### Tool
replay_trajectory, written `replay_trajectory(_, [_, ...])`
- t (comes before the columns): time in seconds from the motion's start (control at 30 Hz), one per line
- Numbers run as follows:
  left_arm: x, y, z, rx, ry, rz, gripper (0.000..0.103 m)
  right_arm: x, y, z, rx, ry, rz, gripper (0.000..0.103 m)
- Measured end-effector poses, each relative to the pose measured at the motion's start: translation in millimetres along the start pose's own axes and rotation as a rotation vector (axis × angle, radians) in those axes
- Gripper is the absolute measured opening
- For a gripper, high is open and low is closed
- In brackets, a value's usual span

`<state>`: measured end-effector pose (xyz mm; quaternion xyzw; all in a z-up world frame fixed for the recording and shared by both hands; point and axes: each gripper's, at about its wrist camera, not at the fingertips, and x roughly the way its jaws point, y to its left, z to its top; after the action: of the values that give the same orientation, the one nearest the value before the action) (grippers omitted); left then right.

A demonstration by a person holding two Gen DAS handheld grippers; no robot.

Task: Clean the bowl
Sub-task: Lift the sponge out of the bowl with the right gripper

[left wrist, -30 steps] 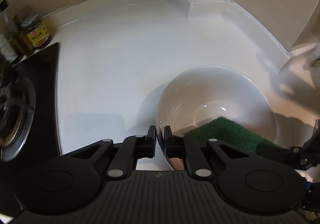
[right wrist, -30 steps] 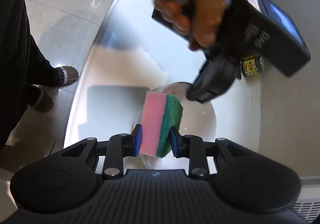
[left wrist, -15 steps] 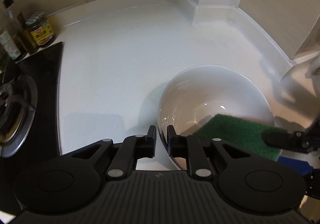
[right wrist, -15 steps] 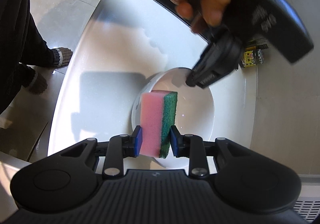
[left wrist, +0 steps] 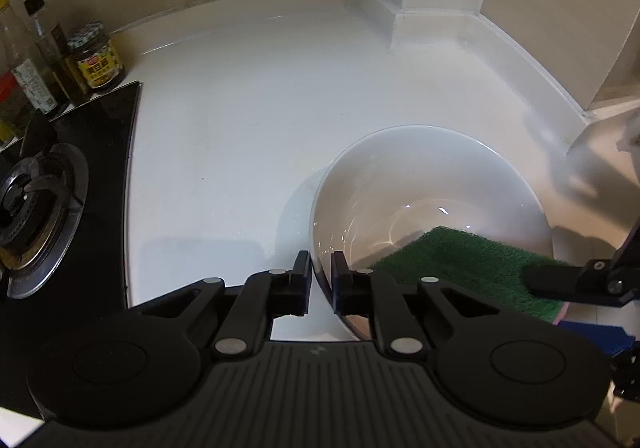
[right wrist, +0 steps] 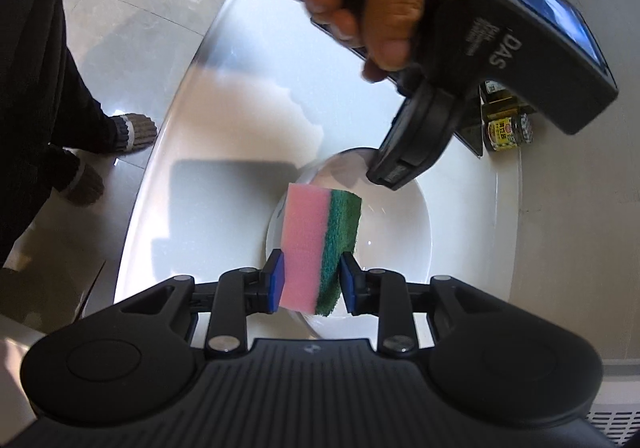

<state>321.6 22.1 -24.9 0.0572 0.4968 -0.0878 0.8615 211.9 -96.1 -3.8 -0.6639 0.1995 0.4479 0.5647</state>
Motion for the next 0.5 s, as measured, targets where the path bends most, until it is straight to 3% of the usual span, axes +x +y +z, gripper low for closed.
replay_trajectory(0.13, [-2,-1,-6,0.021,-0.005,-0.024,0.014,0,-10,-12,0.126,0.005,-0.012,0.025])
replay_trajectory(0.23, [-6,-2,-12,0.060,-0.004,-0.050,0.016,-11,-33,-30,0.417,-0.064,0.022,0.024])
replay_trajectory(0.43, [-11,1,-22,0.112,-0.012,-0.105,0.017,-48,-86,-108,1.224,-0.304,0.090,0.024])
replay_trajectory(0.5, [-12,1,-25,0.134,-0.020,-0.112,0.017,-54,-89,-132,1.372,-0.313,0.060,0.024])
